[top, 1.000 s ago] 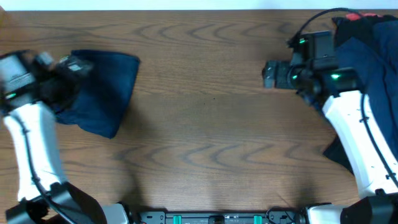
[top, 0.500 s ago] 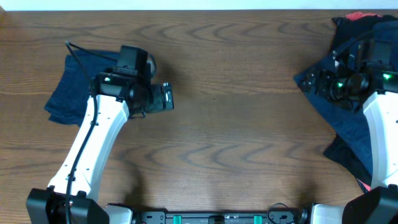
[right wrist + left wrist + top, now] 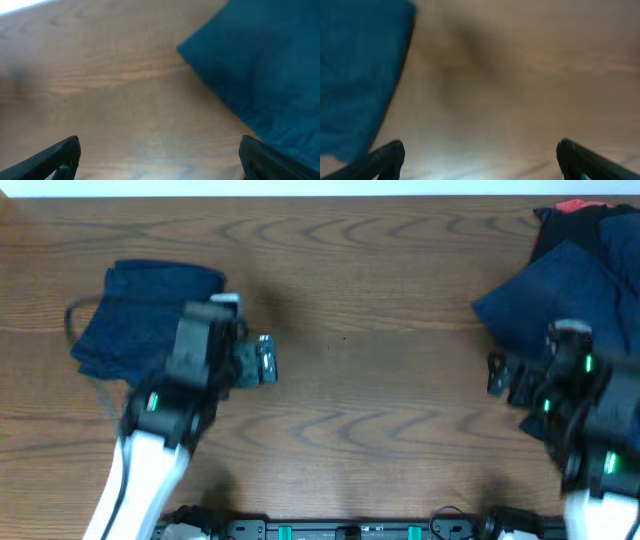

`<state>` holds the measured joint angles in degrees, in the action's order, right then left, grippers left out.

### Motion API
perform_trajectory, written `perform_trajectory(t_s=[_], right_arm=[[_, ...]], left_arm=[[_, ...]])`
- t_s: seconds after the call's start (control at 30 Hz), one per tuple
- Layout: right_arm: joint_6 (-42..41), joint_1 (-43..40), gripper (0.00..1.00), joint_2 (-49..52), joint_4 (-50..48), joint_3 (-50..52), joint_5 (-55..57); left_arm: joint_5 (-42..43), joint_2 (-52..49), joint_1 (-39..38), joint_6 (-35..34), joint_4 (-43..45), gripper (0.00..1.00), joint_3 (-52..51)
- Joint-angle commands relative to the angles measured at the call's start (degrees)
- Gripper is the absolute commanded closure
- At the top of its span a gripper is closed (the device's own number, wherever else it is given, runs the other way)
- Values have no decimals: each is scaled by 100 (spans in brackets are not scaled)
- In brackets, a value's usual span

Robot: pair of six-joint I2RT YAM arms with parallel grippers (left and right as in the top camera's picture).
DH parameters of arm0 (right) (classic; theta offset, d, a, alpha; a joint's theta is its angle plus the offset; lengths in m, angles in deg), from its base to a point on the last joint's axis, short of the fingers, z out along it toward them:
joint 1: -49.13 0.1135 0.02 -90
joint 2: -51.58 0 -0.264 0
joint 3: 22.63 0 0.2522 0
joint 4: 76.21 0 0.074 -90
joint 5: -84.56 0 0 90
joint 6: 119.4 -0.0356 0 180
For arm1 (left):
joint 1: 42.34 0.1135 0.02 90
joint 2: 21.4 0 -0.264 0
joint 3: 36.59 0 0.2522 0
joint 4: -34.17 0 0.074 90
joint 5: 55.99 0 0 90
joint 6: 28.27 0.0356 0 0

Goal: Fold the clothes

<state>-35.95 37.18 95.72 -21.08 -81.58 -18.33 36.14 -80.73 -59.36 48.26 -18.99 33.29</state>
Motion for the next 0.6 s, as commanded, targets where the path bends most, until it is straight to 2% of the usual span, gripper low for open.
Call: perform_trajectory(t_s=[0.0, 0.2, 0.57], right_arm=[[-177, 0, 1, -973, -262, 684, 638], [-175, 2, 1, -1886, -529, 1342, 715], [-175, 0, 1, -1875, 509, 1386, 706]], left_arm=[[-227, 861, 4, 79, 380, 2, -763], [-739, 1648, 22, 81, 988, 2, -1530], [-732, 1451, 22, 79, 951, 2, -1532]])
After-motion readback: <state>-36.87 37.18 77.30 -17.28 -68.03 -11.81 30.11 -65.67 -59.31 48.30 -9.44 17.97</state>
